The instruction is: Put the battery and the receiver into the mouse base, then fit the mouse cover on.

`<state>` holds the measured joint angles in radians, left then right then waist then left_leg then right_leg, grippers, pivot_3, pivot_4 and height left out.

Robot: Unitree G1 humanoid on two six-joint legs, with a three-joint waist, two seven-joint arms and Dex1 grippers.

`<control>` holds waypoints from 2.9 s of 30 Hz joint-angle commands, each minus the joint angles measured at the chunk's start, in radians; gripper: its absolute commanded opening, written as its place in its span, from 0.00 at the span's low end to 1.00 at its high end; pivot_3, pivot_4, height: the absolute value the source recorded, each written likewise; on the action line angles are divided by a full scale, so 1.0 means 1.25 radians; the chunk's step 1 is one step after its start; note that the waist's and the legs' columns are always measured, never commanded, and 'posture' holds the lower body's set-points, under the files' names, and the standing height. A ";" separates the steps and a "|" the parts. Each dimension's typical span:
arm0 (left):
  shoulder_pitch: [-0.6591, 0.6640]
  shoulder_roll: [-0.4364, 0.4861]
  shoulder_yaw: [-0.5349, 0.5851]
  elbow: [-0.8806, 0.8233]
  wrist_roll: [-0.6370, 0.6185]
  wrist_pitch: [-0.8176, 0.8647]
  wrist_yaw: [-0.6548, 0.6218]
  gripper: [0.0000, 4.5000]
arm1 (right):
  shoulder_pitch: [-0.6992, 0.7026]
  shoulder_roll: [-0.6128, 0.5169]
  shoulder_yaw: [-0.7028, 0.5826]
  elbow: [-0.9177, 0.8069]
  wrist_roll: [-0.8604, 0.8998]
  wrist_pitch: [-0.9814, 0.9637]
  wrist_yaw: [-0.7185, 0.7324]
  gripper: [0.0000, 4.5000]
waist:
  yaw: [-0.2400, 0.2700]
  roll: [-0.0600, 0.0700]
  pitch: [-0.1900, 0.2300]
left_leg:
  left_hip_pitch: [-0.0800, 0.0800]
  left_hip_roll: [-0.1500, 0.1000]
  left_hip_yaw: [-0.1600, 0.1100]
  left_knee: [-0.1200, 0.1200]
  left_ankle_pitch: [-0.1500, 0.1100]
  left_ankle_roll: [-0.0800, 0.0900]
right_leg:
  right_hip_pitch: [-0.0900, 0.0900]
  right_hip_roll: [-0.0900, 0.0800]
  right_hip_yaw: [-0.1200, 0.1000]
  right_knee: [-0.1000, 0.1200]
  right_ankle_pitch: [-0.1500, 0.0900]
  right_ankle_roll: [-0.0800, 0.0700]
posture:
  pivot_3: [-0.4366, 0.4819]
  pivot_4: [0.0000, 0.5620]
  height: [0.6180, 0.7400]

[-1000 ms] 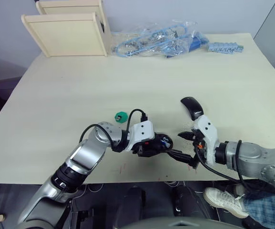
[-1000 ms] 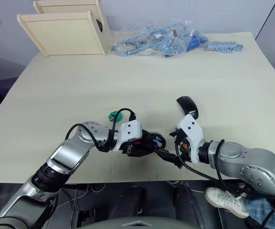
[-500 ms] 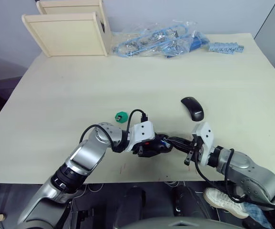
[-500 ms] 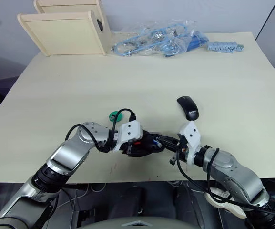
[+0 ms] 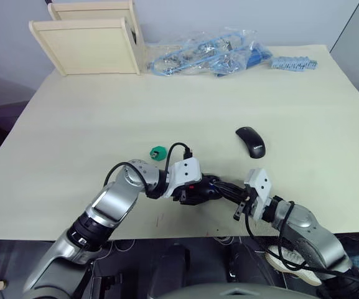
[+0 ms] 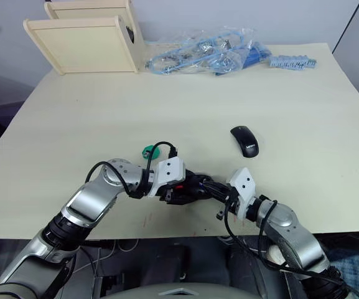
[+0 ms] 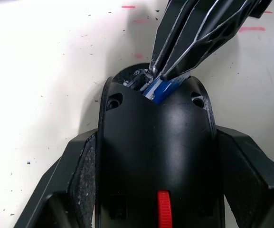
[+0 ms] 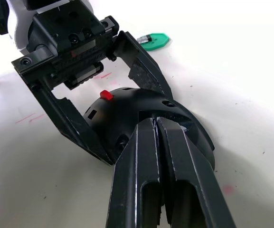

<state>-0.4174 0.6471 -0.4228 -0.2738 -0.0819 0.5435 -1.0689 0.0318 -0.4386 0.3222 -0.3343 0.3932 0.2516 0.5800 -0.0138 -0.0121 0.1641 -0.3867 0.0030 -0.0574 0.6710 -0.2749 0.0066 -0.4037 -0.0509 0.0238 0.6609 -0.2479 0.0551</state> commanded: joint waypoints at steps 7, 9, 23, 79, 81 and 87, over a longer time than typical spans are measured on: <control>0.024 0.003 -0.027 0.004 0.009 -0.007 -0.008 0.65 | 0.000 0.021 0.091 0.207 -0.145 0.011 0.038 0.02 | -0.005 -0.004 -0.014 | 0.008 0.001 0.001 -0.002 0.000 0.000 | 0.007 0.001 0.001 -0.001 -0.001 -0.001 | 0.48 0.27 1.00; 0.024 0.003 -0.027 0.004 0.009 -0.008 -0.008 0.65 | -0.007 0.016 0.089 0.211 -0.157 0.009 0.046 0.02 | -0.006 -0.005 -0.015 | 0.011 0.002 0.001 -0.003 0.000 0.000 | 0.009 0.002 0.001 -0.001 -0.002 -0.003 | 0.48 0.27 1.00; 0.016 -0.008 -0.034 0.034 0.017 -0.030 -0.014 0.65 | 0.058 -0.093 -0.168 -0.021 0.076 -0.032 0.217 0.02 | 0.000 0.000 -0.009 | 0.019 0.001 -0.001 -0.007 -0.001 0.001 | 0.018 0.001 0.000 -0.004 -0.004 -0.003 | 0.48 0.27 1.00; 0.520 0.039 0.760 -0.150 -0.508 0.072 0.119 0.99 | 0.151 -0.194 -0.522 0.089 0.227 -0.184 0.542 1.00 | 0.004 0.000 0.011 | 0.017 0.003 -0.003 -0.008 -0.001 0.000 | 0.017 -0.003 -0.001 -0.007 -0.005 -0.001 | 0.48 0.27 1.00; 0.523 0.043 0.774 -0.137 -0.514 0.074 0.128 0.99 | 0.155 -0.191 -0.520 0.084 0.225 -0.186 0.540 1.00 | 0.006 0.000 0.011 | 0.017 0.003 -0.003 -0.008 -0.001 0.000 | 0.017 -0.004 -0.001 -0.007 -0.006 -0.002 | 0.48 0.27 1.00; 0.492 0.045 0.777 -0.113 -0.517 0.087 0.186 0.99 | 0.174 -0.160 -0.494 0.097 0.178 -0.248 0.541 1.00 | 0.005 0.000 0.011 | 0.017 0.003 -0.004 -0.008 -0.001 0.000 | 0.017 -0.003 -0.001 -0.007 -0.006 -0.003 | 0.48 0.27 1.00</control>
<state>0.2032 0.6947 0.5385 -0.4089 -0.7165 0.6530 -0.8459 0.2405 -0.6465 -0.2905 -0.2034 0.6216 -0.0221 1.2485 -0.0072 -0.0126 0.1782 -0.3659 0.0065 -0.0616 0.6614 -0.2765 0.0070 -0.3822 -0.0552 0.0231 0.6521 -0.2557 0.0508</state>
